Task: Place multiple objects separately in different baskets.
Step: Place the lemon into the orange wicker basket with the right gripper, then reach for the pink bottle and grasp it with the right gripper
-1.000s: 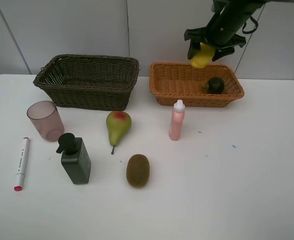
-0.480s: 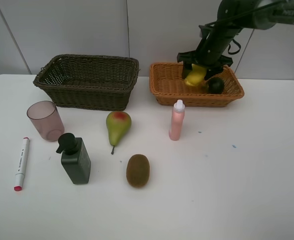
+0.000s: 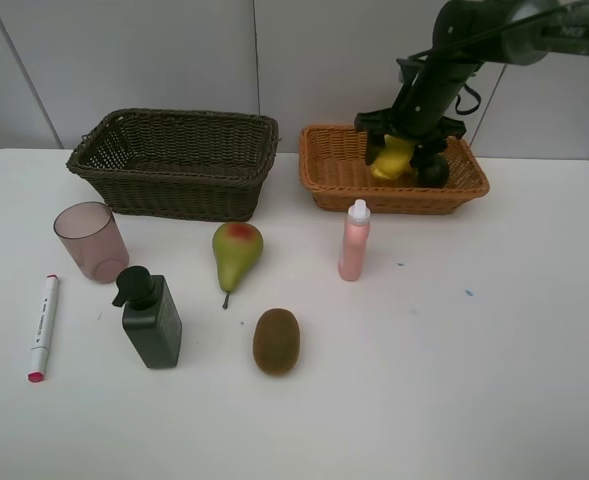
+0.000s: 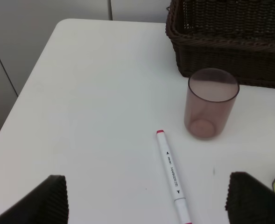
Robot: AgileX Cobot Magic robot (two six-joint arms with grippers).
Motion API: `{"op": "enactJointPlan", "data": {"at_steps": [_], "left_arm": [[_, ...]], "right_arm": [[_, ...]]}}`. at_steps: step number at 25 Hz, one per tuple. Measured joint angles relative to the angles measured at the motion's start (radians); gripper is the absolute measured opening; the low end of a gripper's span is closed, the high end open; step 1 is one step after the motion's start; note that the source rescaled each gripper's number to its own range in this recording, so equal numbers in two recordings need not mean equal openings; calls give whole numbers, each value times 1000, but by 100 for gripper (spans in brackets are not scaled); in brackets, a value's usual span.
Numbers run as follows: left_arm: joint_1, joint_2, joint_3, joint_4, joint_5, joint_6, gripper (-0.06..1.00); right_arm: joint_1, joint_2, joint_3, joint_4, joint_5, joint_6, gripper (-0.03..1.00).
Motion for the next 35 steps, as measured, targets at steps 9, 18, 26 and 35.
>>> {"op": "enactJointPlan", "data": {"at_steps": [9, 18, 26, 35], "left_arm": [[0, 0, 0, 0, 0, 0, 89], [0, 0, 0, 0, 0, 0, 89], [0, 0, 0, 0, 0, 0, 89], [0, 0, 0, 0, 0, 0, 89]], "right_arm": [[0, 4, 0, 0, 15, -1, 63], [0, 4, -6, -9, 28, -83, 96], [1, -9, -10, -6, 38, -83, 100], [46, -154, -10, -9, 220, -55, 100]]}}
